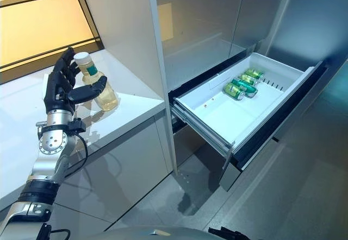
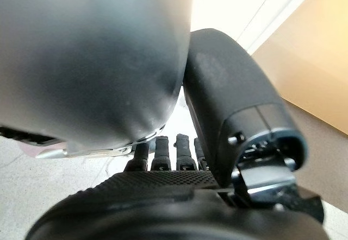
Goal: Put drinks into fridge and close the fridge
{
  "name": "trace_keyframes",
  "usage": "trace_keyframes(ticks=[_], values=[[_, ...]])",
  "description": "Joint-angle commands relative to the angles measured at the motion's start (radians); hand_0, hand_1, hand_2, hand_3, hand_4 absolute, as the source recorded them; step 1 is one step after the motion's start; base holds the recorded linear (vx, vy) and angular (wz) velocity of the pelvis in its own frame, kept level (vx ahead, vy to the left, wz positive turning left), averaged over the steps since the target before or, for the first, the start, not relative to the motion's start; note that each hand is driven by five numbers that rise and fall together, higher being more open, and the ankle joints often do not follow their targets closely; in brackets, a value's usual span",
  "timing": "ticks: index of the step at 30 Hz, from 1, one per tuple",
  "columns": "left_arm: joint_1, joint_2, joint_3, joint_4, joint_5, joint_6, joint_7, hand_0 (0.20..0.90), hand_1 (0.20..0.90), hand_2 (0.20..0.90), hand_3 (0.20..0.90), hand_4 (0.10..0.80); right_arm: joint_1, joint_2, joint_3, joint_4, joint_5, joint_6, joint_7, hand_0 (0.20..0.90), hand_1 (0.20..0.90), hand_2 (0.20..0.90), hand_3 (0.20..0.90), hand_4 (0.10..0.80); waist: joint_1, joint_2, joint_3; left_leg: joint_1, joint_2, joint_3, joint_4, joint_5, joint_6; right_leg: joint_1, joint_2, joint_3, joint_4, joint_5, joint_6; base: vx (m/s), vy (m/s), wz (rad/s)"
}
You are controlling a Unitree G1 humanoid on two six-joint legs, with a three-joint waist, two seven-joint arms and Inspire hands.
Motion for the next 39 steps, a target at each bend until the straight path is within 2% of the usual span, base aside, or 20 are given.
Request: trace_keyframes(ticks=[1,12,16,30,39], values=[[-0.149,0.047,0.04,-0.009,0.059,-0.105,0.014,0.9,0.9,0.9,0.9,0.8,0.027,0.019,0.032,0.011,-0.031,0.021,0.004,0.9,0.9,0.9,0.9,0.8,-0.001,0.005,-0.031,0.039,-0.003,0.08,0.007,-0.103,0.008,-0.028,-0.023,0.09,0.045,0.002,0.047,0.011,0.031,-0.05],[-0.185,0.065,0.028,0.145,0.011,-0.129,0.006,0.9,0.9,0.9,0.9,0.8,0.022,-0.001,0.02,0.006,-0.056,0.04,0.016,0.9,0.9,0.9,0.9,0.8,-0.021,0.011,-0.036,0.045,-0.008,0.094,0.007,-0.109,0.013,-0.031,-0.022,0.109,0.047,0.004,0.052,0.012,0.013,-0.06],[-0.209,0.065,0.032,0.182,-0.047,-0.169,-0.003,0.9,0.9,0.9,0.9,0.8,0.017,-0.007,0.019,0.006,-0.058,0.052,0.018,0.9,0.9,0.9,0.9,0.8,-0.027,0.012,-0.039,0.048,-0.009,0.099,0.007,-0.112,0.013,-0.031,-0.022,0.114,0.046,0.005,0.054,0.012,0.004,-0.02],[-0.231,0.025,0.058,0.16,-0.057,-0.262,0.069,0.9,0.9,0.9,0.9,0.8,0.014,-0.009,0.018,0.006,-0.063,0.065,0.014,0.9,0.9,0.9,0.9,0.8,-0.035,0.009,-0.044,0.05,-0.013,0.1,0.007,-0.117,0.016,-0.032,-0.02,0.125,0.048,0.001,0.05,0.004,0.003,-0.02],[-0.24,0.032,0.055,0.142,-0.046,-0.243,0.074,0.9,0.9,0.9,0.9,0.8,0.013,-0.007,0.02,0.006,-0.064,0.066,0.015,0.9,0.9,0.9,0.9,0.8,-0.034,0.008,-0.048,0.051,-0.014,0.097,0.007,-0.118,0.017,-0.031,-0.019,0.125,0.049,0.001,0.05,0.0,0.0,0.0]])
